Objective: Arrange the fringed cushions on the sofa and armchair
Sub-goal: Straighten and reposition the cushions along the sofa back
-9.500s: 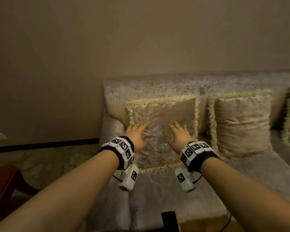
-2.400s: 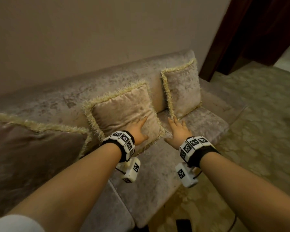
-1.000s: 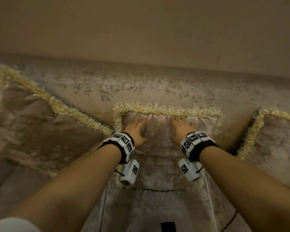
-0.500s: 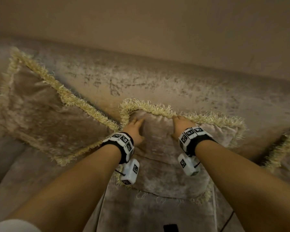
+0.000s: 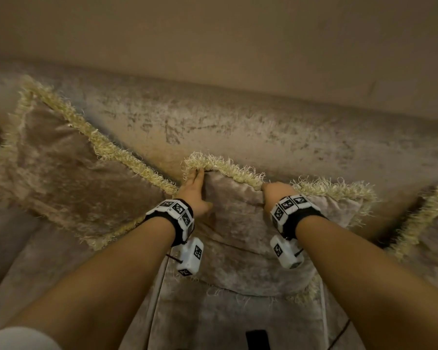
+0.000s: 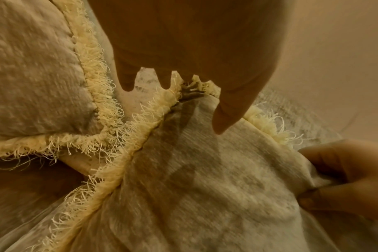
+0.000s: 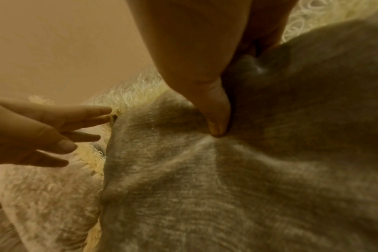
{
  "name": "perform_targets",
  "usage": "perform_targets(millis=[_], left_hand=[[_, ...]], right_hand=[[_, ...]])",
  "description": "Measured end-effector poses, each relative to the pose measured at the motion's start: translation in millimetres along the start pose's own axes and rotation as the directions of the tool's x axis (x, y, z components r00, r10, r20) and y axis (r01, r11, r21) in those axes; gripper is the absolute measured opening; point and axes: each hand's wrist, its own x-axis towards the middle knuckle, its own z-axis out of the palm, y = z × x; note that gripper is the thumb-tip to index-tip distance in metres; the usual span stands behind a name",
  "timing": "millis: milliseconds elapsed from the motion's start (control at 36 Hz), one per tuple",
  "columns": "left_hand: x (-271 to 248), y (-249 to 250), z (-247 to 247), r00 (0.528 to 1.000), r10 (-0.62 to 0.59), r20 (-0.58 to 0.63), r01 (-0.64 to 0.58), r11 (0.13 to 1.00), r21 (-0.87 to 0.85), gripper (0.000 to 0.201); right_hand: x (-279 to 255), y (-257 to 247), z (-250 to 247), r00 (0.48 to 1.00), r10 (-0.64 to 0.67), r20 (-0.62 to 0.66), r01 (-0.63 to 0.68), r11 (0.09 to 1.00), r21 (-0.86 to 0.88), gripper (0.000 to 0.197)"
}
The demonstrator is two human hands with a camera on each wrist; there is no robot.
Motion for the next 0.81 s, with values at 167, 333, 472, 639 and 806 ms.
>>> perform_targets(millis=[167, 333, 472, 639, 806], left_hand=[[-14.0, 0.0, -10.3, 0.995, 0.058, -0.086, -0.058, 0.998, -0.007, 0.101], [-34.3, -1.2, -20.2, 0.995, 0.008, -0.101, -0.010, 1.000, -0.013, 0.107], [-50.1, 1.4, -37.0, 0.996, -0.024, -0.081, 0.022, 1.000, -0.016, 0.117], [-66.0, 8.5, -59.4, 0.999, -0.021, -0.033, 0.022, 0.999, 0.033, 0.121], [-82.9, 25.6, -86.1, 0.994, 0.090, -0.067, -0.093, 0.994, -0.051, 0.121]], right_hand=[[-28.1, 7.4, -16.4, 1.000, -0.004, -0.009, 0.005, 1.000, 0.021, 0.018], [-66.6, 16.6, -29.3, 0.999, 0.031, -0.029, -0.029, 0.998, 0.064, 0.012], [-97.1, 21.4, -47.8, 0.996, 0.058, -0.069, -0.051, 0.994, 0.101, 0.006], [-133.5, 21.5, -80.3, 0.987, 0.082, -0.140, -0.061, 0.987, 0.151, 0.004], [-176.2, 20.4, -121.3, 0.944, 0.103, -0.313, -0.035, 0.976, 0.216, 0.011]])
